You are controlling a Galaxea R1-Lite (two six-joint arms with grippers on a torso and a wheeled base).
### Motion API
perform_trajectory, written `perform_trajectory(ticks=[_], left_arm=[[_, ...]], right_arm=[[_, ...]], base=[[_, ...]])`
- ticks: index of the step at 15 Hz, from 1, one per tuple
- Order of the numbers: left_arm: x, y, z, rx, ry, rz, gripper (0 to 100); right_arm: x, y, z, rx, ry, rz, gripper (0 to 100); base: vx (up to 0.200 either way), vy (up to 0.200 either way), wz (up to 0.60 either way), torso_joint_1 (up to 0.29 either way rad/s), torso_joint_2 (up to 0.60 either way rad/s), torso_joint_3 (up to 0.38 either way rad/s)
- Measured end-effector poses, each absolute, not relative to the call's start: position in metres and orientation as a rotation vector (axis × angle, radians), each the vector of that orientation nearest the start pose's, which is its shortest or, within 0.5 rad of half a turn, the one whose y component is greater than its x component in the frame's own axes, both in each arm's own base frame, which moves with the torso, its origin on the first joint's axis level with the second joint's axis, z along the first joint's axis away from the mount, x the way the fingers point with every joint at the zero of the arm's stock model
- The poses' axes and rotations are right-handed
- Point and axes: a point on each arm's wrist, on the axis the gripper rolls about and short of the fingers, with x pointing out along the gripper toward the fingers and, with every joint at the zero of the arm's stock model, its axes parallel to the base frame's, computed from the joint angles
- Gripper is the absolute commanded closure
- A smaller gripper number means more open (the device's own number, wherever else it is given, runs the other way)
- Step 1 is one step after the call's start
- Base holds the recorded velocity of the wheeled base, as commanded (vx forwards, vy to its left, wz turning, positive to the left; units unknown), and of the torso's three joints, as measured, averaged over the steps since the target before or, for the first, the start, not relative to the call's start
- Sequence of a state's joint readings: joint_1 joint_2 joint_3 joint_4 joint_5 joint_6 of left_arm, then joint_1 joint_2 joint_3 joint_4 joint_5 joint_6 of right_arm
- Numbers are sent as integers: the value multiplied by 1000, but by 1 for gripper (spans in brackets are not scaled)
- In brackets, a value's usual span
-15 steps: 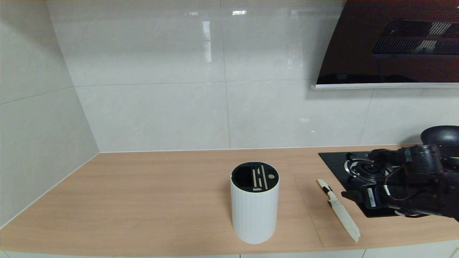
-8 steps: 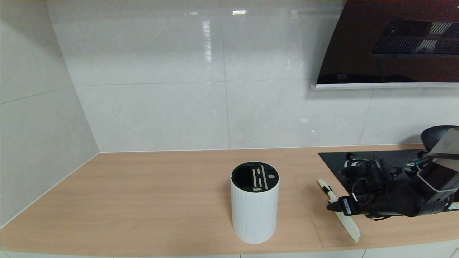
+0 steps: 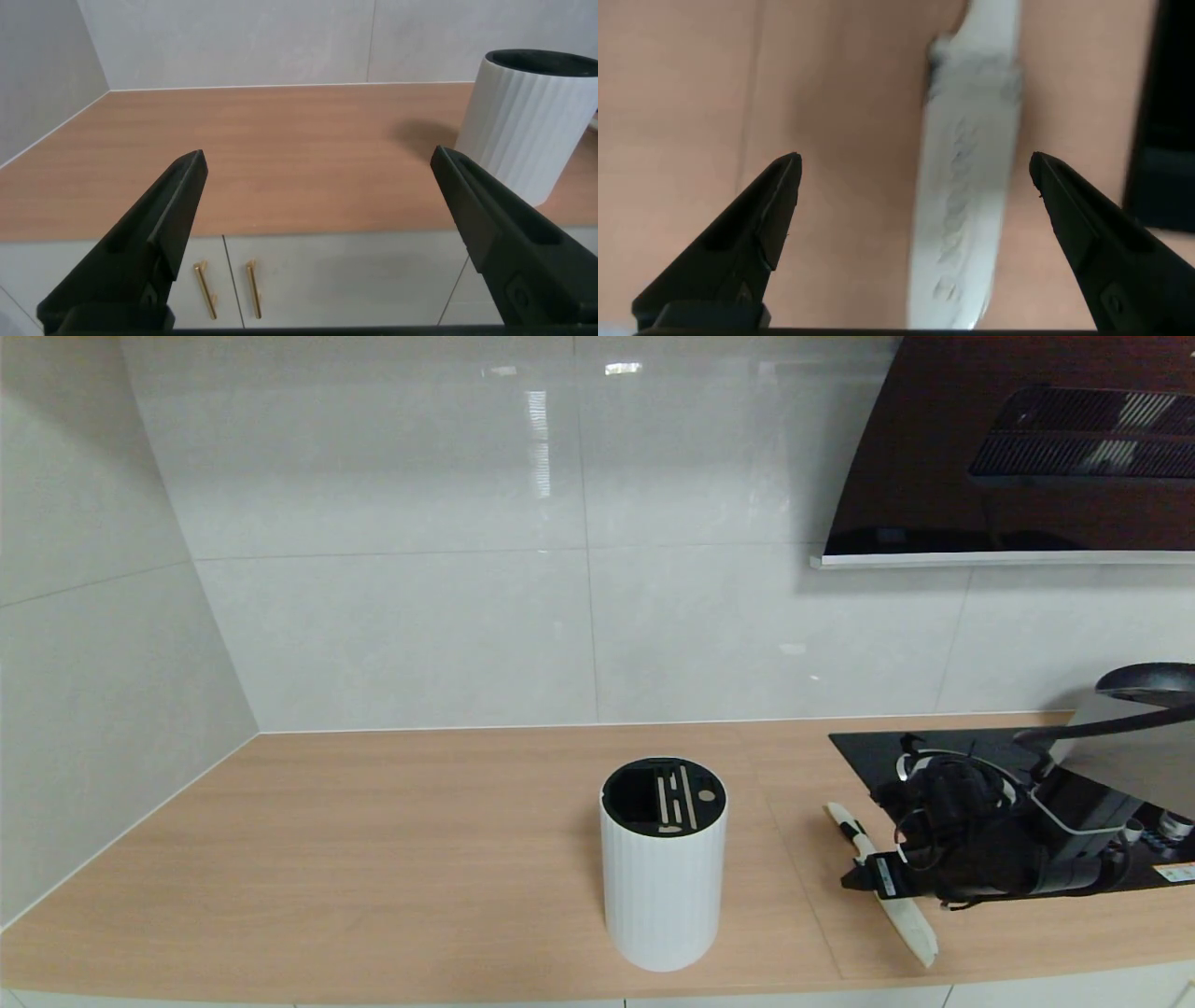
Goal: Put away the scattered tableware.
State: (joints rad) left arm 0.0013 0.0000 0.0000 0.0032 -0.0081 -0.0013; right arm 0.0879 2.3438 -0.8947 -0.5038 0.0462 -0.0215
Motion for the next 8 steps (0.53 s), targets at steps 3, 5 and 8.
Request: perform_trajectory(ticks=[3,5,8], left_arm=[[-23,0,75,-1,3,-7,0],[-23,0,75,-1,3,-7,0],[-23,0,75,-1,3,-7,0]], right_arm=[[374,29,-37,-27,903,119,0],[378,28,-40,-1,887,104,0],[384,29,-44,20,881,93,0]], base=[[0,0,0,0,0,0],[0,0,0,0,0,0],[0,0,0,0,0,0]])
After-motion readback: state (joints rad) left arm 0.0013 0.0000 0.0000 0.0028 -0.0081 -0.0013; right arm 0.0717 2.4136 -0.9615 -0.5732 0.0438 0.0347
